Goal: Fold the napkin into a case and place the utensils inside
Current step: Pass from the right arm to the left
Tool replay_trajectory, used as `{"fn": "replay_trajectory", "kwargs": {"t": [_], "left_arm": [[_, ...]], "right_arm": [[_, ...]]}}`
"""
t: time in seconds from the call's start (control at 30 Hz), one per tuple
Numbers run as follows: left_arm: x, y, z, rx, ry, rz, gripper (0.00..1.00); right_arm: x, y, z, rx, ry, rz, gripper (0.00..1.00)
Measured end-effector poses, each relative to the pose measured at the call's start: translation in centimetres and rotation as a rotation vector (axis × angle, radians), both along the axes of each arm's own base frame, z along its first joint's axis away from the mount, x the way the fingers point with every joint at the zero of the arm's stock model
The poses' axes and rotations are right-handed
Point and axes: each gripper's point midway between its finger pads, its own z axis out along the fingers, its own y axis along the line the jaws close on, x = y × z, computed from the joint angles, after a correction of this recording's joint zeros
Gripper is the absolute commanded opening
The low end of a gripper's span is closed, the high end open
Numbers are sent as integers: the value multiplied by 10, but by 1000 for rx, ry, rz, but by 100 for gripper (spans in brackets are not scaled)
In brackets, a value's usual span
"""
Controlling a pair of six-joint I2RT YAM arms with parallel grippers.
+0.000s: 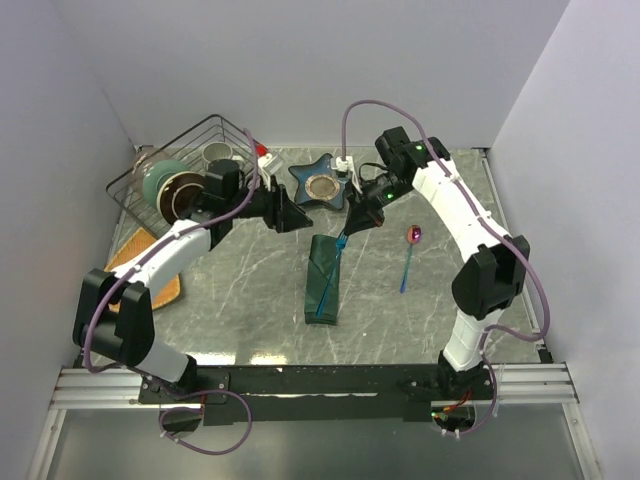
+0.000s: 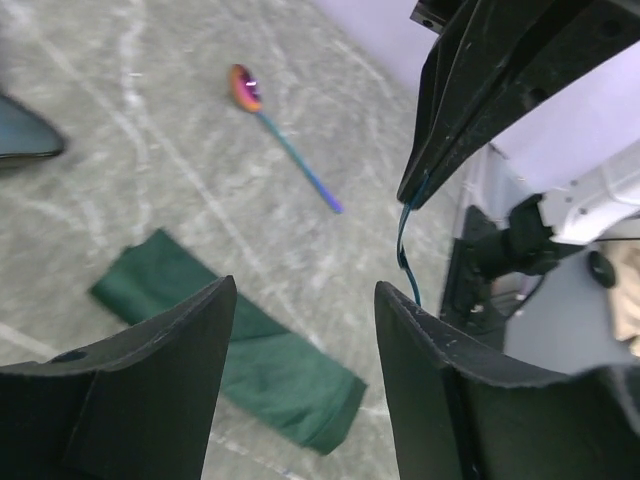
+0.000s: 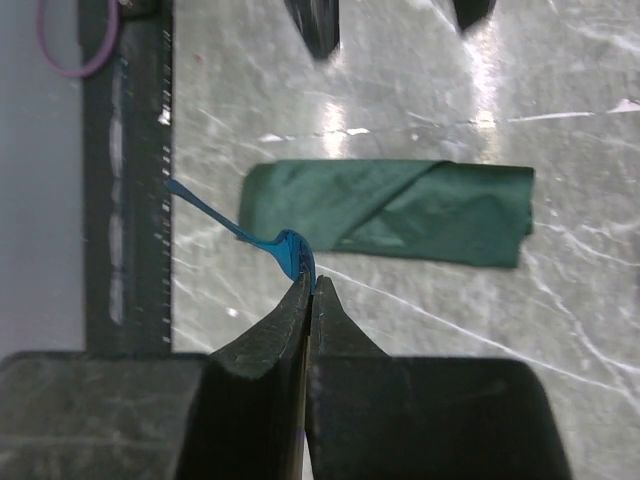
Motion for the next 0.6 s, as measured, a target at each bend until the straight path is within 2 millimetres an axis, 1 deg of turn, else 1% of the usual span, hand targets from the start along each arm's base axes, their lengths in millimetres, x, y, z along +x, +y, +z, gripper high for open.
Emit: {"fn": "replay_trajectory", "kwargs": {"t": [0.1,0.17,0.27,0.37,0.43,0.53,0.6], "left_arm": [[-11,-15,0,-28,30,-35,69],[-18,-24,1,-44,41,-61,69],[-27,-34,2,-65,62,-88,69],[-36,-43,0,-77,81,-115,67],[-42,-47,-1,-83,88,-135,65],[-50,-52,-4,-86,97,-159,59],[-55,-56,-6,-85,100,-174,52]], "right_arm": [[-8,3,10,20,8,-8,0],[-13,6,16,32,9,-10,0],[-18,8,19,34,15,-10,0],[-19,9,20,33,23,-16,0],[-19,9,20,32,28,-21,0],[-19,9,20,31,34,-26,0],[-19,9,20,31,36,-28,0]]}}
